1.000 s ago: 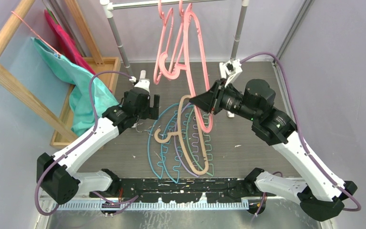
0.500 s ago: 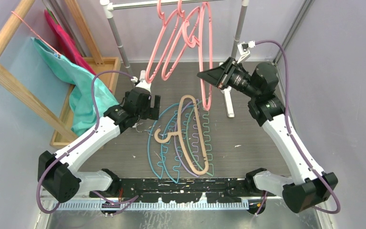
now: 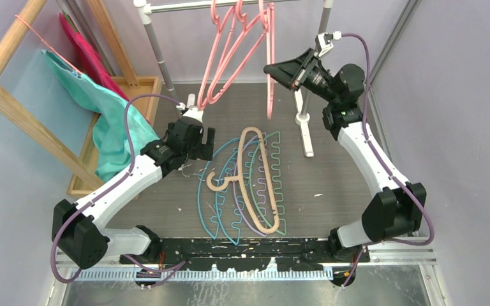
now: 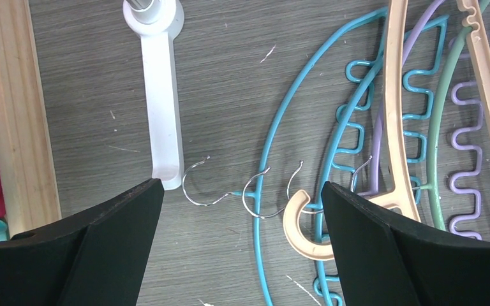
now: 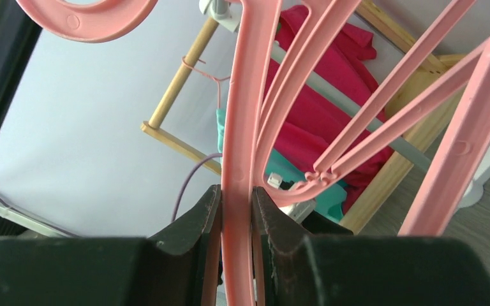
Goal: Organize the hangers
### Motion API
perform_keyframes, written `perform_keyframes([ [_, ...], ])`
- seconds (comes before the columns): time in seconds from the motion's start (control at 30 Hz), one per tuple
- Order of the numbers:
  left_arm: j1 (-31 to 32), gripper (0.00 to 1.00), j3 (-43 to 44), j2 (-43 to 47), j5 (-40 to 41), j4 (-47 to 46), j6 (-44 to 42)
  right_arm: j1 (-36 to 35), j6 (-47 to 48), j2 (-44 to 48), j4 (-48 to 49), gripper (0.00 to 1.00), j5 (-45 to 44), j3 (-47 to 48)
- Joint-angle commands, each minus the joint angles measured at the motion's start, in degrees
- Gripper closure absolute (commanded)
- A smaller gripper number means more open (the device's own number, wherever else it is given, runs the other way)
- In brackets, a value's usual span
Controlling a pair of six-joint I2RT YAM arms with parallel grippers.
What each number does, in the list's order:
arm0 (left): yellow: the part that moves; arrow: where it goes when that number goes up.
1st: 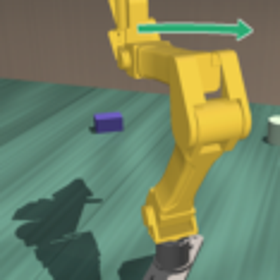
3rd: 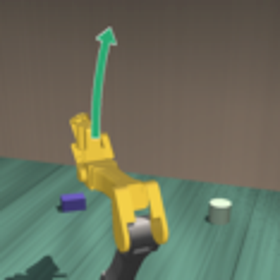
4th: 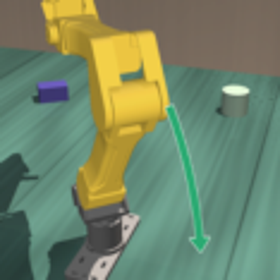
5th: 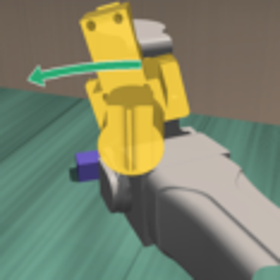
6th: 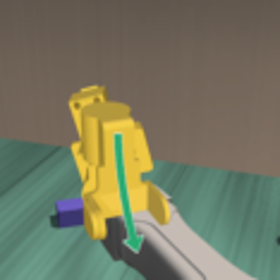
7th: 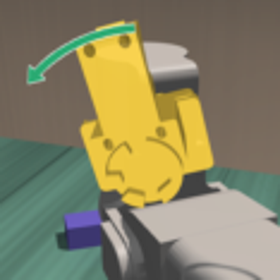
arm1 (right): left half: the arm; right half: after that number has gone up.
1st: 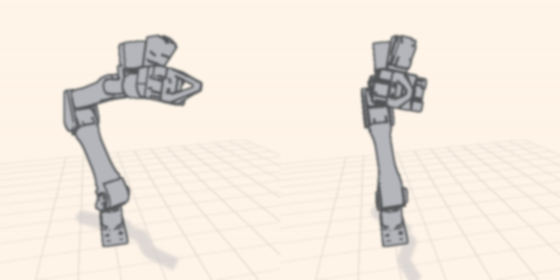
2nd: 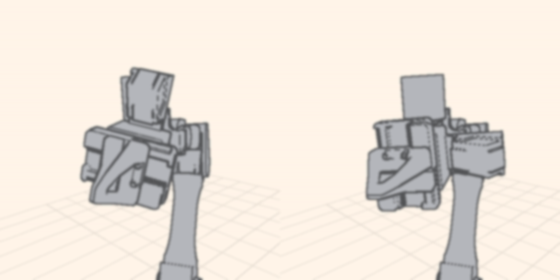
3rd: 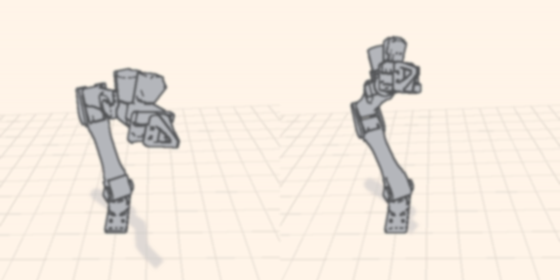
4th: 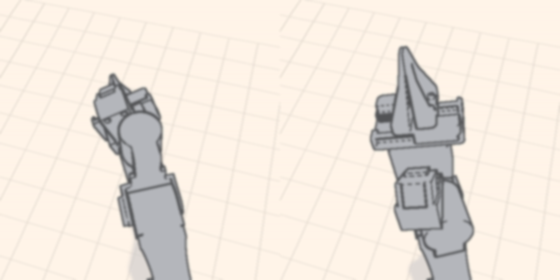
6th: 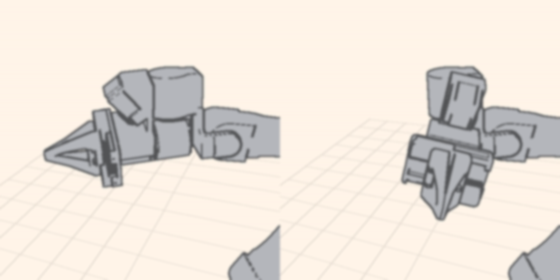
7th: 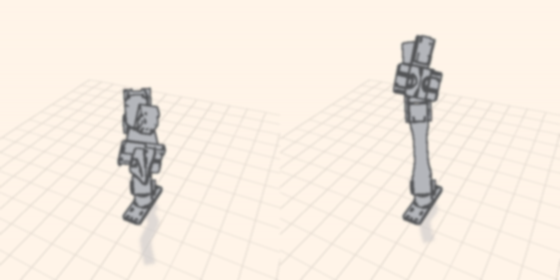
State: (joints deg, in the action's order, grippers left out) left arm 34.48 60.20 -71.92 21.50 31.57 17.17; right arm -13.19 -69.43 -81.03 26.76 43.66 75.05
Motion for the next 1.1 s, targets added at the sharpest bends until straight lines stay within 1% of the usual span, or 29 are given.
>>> perform_keyframes([
  [0.0,-0.21,0.02,1.06,-0.04,1.53,-1.85,-0.29,0.44,-6.36,-2.45,10.68,0.99,-0.12,5.87],
  [0.33,-0.26,0.02,1.14,-0.41,2.01,-1.47,-0.81,0.48,-6.64,-9.23,4.55,0.99,-4.40,11.09],
  [0.57,-0.21,0.02,1.07,-0.41,2.43,-1.08,-1.23,0.42,-5.97,-11.23,-1.73,0.99,-6.63,12.09],
  [0.83,-0.23,0.02,1.12,-2.44,2.67,-0.94,-1.43,0.36,-6.27,-14.23,-2.28,0.99,-5.27,13.23],
  [0.97,-0.26,0.02,1.23,-2.67,2.85,-1.04,-1.43,-1.05,-3.42,-16.25,-6.46,0.99,-4.30,16.04],
  [1.07,-0.23,0.02,1.24,-3.14,2.73,-1.09,-1.39,-2.59,-1.30,-16.82,-8.82,0.99,-4.13,15.95],
])
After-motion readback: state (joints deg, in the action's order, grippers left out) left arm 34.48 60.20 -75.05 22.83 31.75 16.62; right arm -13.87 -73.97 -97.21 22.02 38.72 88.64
